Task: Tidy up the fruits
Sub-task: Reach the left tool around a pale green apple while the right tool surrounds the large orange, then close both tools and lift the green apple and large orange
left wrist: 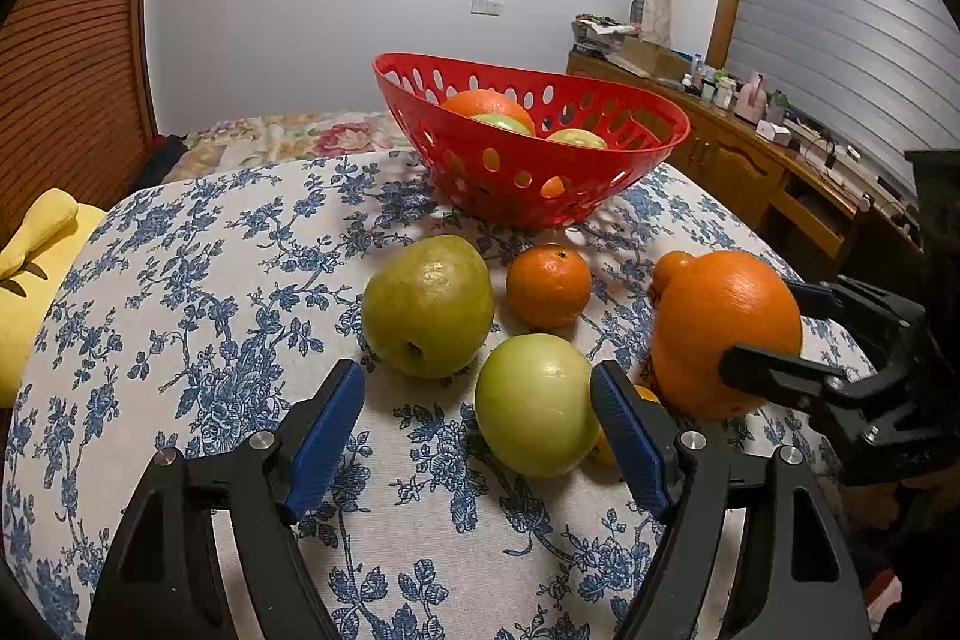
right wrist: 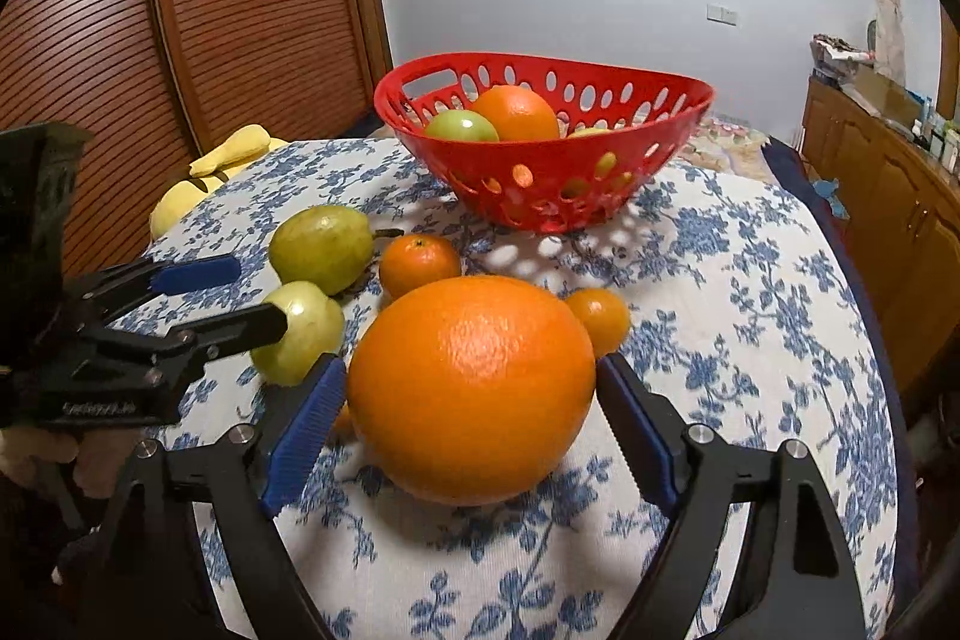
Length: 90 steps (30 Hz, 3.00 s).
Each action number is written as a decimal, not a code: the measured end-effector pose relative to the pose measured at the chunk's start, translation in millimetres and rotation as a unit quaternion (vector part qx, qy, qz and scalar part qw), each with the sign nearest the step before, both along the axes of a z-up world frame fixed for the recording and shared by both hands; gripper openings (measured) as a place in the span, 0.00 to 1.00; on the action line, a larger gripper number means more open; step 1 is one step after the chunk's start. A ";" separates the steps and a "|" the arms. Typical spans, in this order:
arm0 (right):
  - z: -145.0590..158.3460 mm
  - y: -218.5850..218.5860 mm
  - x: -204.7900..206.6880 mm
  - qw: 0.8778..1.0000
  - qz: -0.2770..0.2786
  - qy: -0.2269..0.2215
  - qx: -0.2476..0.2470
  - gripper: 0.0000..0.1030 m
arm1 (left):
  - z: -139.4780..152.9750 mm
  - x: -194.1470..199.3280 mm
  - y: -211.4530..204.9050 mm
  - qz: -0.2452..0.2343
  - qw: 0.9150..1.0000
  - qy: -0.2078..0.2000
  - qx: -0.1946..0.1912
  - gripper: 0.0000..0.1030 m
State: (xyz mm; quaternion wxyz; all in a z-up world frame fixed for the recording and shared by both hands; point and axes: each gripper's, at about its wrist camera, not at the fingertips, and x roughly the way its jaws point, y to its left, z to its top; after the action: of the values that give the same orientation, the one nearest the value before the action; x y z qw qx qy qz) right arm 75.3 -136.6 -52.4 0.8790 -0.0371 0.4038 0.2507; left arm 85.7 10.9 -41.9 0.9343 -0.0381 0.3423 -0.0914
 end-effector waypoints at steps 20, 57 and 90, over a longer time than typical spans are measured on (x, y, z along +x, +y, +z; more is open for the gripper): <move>-4.7 -8.7 -14.2 1.000 -0.009 -0.021 0.020 0.84 | 1.5 13.8 -16.4 -0.015 0.999 0.027 -0.008 0.67; -16.0 -1.1 -5.8 1.000 -0.010 0.001 -0.002 0.88 | -4.2 -8.8 -3.7 -0.007 0.999 0.037 -0.029 0.50; 20.0 -2.6 3.2 1.000 0.000 -0.030 -0.007 0.86 | 8.1 -14.2 0.7 -0.004 0.999 0.013 -0.032 0.50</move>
State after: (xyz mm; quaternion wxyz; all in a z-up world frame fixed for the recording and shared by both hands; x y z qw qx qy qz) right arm 78.5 -139.2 -32.4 0.8904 -0.0511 0.3791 0.2467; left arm 71.4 11.6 -33.8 0.9276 -0.0677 0.3517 -0.1058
